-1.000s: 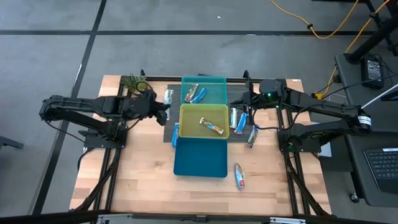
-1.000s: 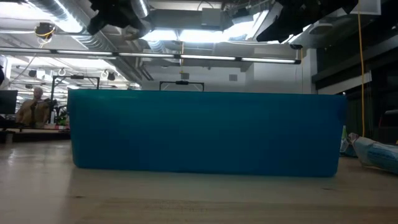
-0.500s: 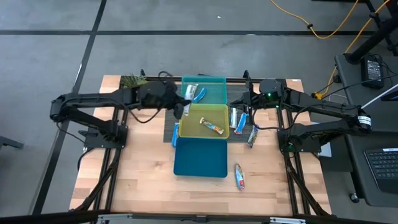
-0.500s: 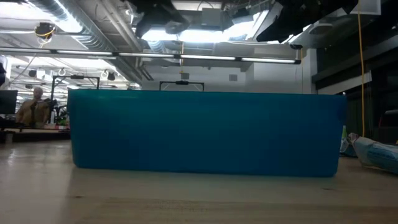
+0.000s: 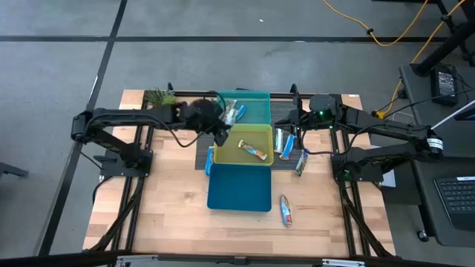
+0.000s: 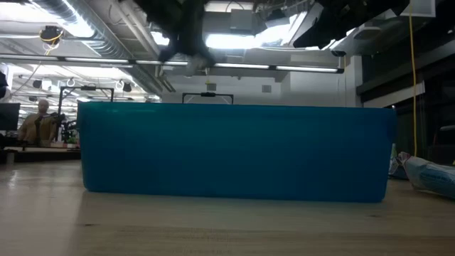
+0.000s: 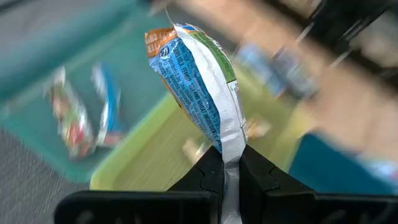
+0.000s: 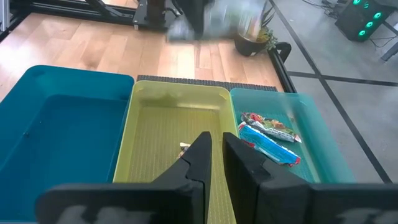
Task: Pick and place Granola Bars by type
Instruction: Put the yellow granola bar into the yellow bin
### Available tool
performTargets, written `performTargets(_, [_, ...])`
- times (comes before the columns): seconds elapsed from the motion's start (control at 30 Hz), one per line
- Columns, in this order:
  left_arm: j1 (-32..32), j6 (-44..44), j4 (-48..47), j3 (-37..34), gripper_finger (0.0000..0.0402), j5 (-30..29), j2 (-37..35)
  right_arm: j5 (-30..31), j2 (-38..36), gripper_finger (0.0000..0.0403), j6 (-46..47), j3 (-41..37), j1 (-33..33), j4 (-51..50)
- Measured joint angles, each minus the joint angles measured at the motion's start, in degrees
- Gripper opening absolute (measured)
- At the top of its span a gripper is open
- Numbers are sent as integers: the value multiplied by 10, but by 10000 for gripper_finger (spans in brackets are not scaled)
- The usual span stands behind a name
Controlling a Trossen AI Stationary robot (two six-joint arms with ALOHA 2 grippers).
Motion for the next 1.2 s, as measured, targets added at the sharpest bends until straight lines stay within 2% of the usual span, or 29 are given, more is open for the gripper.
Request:
performTargets(0.17, [8,-8,18,-45,15,26,62,0,0,44,0,0,0,0])
performTargets(0.43, [19,-4,63,-47,15,96,161,0,0,44,0,0,0,0])
performTargets(0.53, [19,-3,68,-47,15,103,188,0,0,44,1,0,0,0])
performTargets(0.77, [20,-9,71,-47,18,144,218,0,0,44,1,0,0,0])
performTargets(1.2, [20,-10,72,-47,53,143,222,0,0,44,0,0,0,0])
